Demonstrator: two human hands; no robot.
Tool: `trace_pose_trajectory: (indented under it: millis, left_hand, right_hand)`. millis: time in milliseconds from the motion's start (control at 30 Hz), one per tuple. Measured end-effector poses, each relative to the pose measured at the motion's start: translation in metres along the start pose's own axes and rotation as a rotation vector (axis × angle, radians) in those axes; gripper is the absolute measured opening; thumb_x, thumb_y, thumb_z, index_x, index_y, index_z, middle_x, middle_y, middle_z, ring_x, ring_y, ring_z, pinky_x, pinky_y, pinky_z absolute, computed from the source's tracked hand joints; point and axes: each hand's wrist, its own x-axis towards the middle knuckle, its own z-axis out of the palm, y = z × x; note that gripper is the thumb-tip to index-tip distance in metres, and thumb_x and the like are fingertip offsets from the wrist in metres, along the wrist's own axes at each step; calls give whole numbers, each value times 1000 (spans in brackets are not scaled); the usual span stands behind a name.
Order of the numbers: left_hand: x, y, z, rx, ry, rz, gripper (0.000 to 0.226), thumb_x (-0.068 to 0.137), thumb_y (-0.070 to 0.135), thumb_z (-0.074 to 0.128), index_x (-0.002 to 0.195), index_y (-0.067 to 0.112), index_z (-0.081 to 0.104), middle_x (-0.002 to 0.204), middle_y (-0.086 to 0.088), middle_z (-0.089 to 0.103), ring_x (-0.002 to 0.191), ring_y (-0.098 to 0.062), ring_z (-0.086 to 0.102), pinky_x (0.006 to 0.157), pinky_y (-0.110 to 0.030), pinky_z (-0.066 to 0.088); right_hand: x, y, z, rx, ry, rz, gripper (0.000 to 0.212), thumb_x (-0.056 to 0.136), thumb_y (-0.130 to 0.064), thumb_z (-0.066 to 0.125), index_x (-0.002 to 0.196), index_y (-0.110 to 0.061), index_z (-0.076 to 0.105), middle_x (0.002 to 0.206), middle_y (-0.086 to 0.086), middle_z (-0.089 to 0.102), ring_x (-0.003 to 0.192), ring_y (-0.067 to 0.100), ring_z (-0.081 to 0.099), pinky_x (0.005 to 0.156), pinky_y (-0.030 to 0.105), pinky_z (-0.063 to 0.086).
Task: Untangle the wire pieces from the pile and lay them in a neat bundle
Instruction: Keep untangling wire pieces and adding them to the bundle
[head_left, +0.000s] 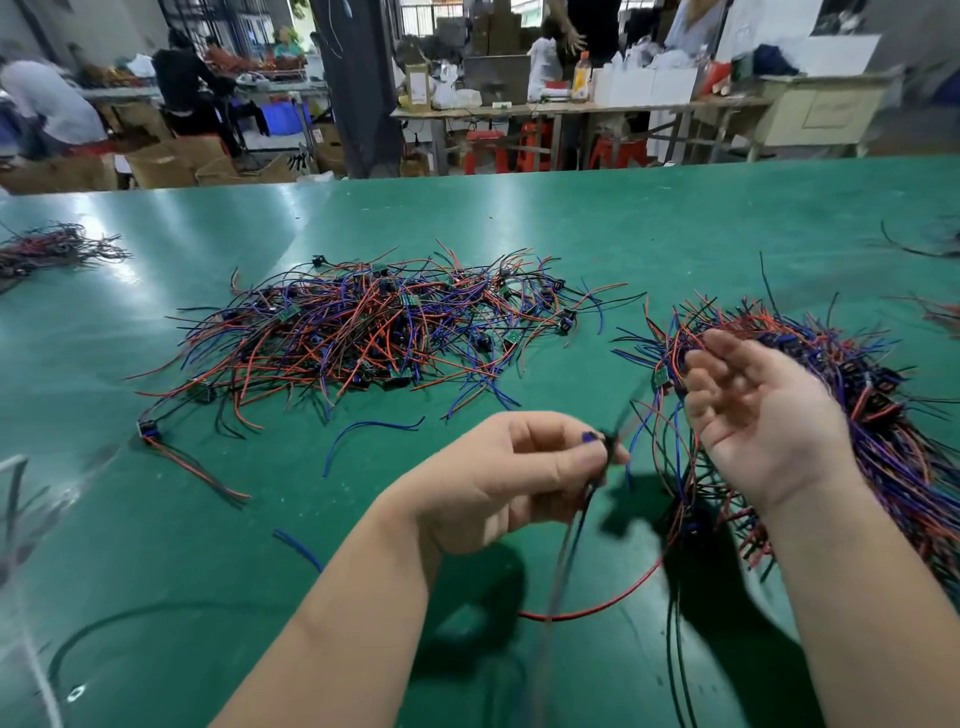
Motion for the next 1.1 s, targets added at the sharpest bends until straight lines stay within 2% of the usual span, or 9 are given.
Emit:
trace_pose_trajectory:
  millis: [167, 300, 433, 500, 600, 700, 767, 967, 1100]
  left_hand:
    - [2, 8, 1, -397, 96, 138, 12, 80, 14, 68, 75, 20, 77, 75, -1, 73, 62, -9, 70, 54, -19, 55]
    - [9, 5, 2, -506, 344, 157, 11, 63, 23, 71, 73, 20, 68, 65, 7, 67, 47, -3, 61, 44, -15, 50]
    - [16, -5, 4, -313, 477, 92, 40, 54, 41, 76, 88, 23, 68, 64, 14, 60, 45, 2, 48, 40, -12, 38]
    - [16, -8, 7, -236, 462, 96, 37, 48, 46, 76, 79, 26, 73, 69, 14, 62, 48, 2, 50, 42, -12, 39]
    - [12, -8, 7, -104, 294, 151, 26, 56, 28, 86, 81, 31, 77, 79, 13, 70, 58, 3, 60, 48, -12, 45]
    - [7, -6, 5, -28, 59, 177, 35, 80, 7, 66, 105, 30, 73, 103, 9, 73, 79, -4, 68, 57, -14, 50]
    - [6, -4, 5, -53, 33, 172, 36, 81, 5, 60, 104, 29, 74, 103, 6, 73, 79, -9, 70, 55, -17, 53]
    - [10, -2, 1, -49, 203, 57, 21, 74, 37, 69, 70, 17, 78, 64, 2, 69, 55, -12, 67, 54, -22, 54]
    - [9, -5, 3, 99, 228, 35, 26, 57, 38, 78, 68, 15, 76, 65, -3, 69, 58, -13, 68, 54, -20, 52]
  right_hand:
    - [-14, 31, 12, -445, -360, 56, 19, 77, 3, 66, 92, -7, 65, 73, 11, 64, 50, 12, 60, 47, 16, 47]
    - [-26, 44, 19, -399, -653, -71, 40, 55, -2, 83, 89, -21, 77, 70, 2, 67, 58, 9, 59, 54, 16, 45]
    - [-27, 54, 23, -377, -554, -188, 24, 61, -8, 81, 82, -21, 78, 66, -1, 69, 55, 8, 56, 56, 15, 46]
    - [-28, 54, 26, -332, -452, -187, 12, 60, -15, 76, 71, -18, 78, 63, 0, 69, 53, 8, 57, 56, 15, 47]
    - [-26, 46, 28, -98, -352, -68, 8, 61, -12, 66, 59, -16, 73, 60, -1, 68, 52, 7, 61, 53, 15, 49]
    - [-25, 34, 27, 66, -319, 15, 11, 66, -11, 62, 59, -13, 70, 59, 1, 65, 50, 7, 61, 44, 15, 48]
    - [-26, 28, 24, 117, -366, 63, 10, 68, -10, 60, 63, -11, 69, 62, 4, 64, 50, 8, 61, 42, 16, 47]
    - [-23, 23, 14, -290, -487, 118, 11, 61, -7, 66, 65, -13, 74, 57, 2, 62, 45, 5, 55, 43, 12, 45]
    - [-18, 25, 12, -408, -486, 132, 13, 62, -6, 68, 71, -10, 77, 56, 0, 61, 45, 4, 55, 44, 12, 45]
